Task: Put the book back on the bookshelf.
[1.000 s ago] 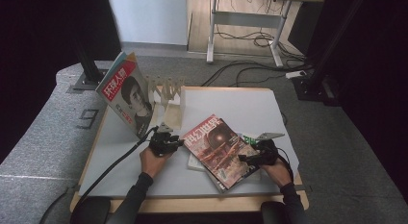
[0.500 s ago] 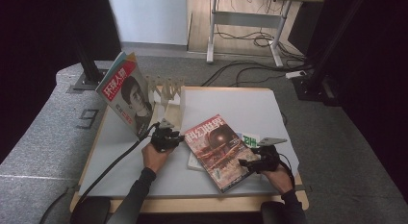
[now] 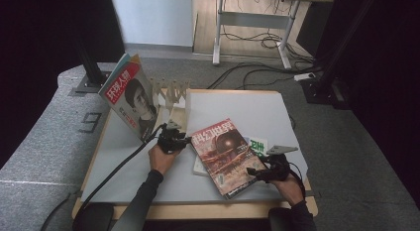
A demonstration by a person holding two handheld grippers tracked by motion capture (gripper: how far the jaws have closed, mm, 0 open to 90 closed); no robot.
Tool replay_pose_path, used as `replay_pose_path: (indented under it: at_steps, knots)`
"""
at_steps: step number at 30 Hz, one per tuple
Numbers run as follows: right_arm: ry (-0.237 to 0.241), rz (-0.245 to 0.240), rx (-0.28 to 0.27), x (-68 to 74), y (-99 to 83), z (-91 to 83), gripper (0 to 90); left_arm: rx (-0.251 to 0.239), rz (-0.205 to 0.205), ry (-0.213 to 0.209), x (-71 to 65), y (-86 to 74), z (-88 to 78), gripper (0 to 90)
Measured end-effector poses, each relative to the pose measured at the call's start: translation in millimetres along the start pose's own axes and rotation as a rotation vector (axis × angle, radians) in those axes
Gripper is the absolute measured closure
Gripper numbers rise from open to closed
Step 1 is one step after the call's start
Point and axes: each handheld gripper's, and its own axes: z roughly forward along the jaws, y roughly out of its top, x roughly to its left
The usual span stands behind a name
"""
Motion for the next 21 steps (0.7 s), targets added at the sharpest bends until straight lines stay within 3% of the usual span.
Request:
replay_pose_path:
  at_steps: [5,9,16,21]
  knots:
    - [0.005,-0.010,0.007,6.5,-3.8,-2.9,18.0,-0.002,-0.004,0.010,0.3,2.6,3.7,61.1]
    - [0.007,-0.017,0.005,10.8,-6.9,-4.4,17.9,0.009,0.001,0.015,0.3,4.2,3.0,54.6]
    - [-0.004,-0.024,0.002,12.9,-8.1,-4.6,17.7,0.045,0.094,0.055,-17.5,-2.7,-0.9,50.6]
    - [-0.003,-0.021,0.005,16.0,-9.6,-5.8,17.1,0.031,0.076,0.052,-18.8,-1.4,-0.2,50.6]
